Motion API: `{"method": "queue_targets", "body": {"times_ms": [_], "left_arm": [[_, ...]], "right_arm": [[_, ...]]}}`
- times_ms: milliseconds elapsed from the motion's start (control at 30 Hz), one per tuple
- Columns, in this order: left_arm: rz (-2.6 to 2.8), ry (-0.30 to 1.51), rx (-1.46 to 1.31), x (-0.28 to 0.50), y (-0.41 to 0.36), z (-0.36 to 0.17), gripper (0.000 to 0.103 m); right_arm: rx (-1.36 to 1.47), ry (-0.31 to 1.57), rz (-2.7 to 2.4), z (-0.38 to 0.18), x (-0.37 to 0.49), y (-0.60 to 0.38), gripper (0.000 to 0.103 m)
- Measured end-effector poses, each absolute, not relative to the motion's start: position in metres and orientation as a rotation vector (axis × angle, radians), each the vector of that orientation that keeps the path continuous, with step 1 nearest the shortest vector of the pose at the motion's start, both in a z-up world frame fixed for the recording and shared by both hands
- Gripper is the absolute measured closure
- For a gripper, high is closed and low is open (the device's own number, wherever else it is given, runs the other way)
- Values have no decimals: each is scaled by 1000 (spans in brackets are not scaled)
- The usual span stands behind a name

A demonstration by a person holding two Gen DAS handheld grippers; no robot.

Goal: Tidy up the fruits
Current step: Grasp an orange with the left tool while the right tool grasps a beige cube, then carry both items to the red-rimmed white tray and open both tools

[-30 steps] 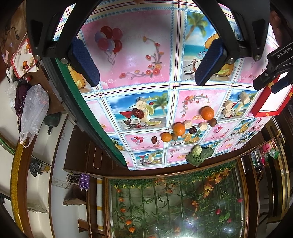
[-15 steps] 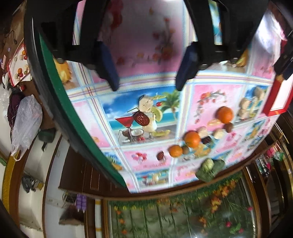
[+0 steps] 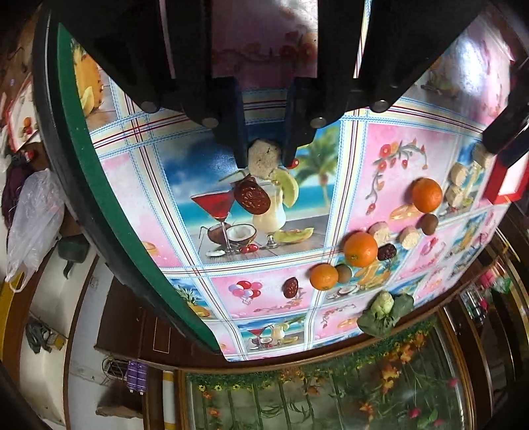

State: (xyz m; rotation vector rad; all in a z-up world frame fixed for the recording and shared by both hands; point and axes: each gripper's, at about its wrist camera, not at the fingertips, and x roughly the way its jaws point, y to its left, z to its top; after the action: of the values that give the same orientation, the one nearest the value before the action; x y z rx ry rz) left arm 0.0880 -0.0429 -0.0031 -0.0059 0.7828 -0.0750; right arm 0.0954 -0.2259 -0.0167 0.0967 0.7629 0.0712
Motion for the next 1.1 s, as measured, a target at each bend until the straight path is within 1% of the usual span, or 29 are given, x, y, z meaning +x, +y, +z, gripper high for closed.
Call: {"method": "queue_targets", "body": {"times_ms": [67,133,167,233,267,300,467,900,1100], "left_arm": [[-71,792,20,102,-55,-8,32],[-60,814,37,113,-62,-16,35],[-59,833,41,119,-64,-21,46],[-12,840,72,125,-66,-27,55],[15,840,82,126,-63,-30,64],[32,846,82,128,-61,-32,72],[0,861,31,119,-50,-29,73],[7,863,-65,54,-4,-6,73],[30,847,-106,35,21,1,73]], "right_arm": [[120,760,86,-17,95,-229,82],[139,758,100,-17,97,-232,82],[147,758,107,-17,97,-233,82],[158,758,116,-16,98,-234,82],[161,759,121,-16,98,-234,82],[167,759,129,-16,98,-234,82],[158,757,141,-15,97,-231,82],[64,759,115,-14,94,-212,82],[2,756,147,-7,71,-182,82]]}}
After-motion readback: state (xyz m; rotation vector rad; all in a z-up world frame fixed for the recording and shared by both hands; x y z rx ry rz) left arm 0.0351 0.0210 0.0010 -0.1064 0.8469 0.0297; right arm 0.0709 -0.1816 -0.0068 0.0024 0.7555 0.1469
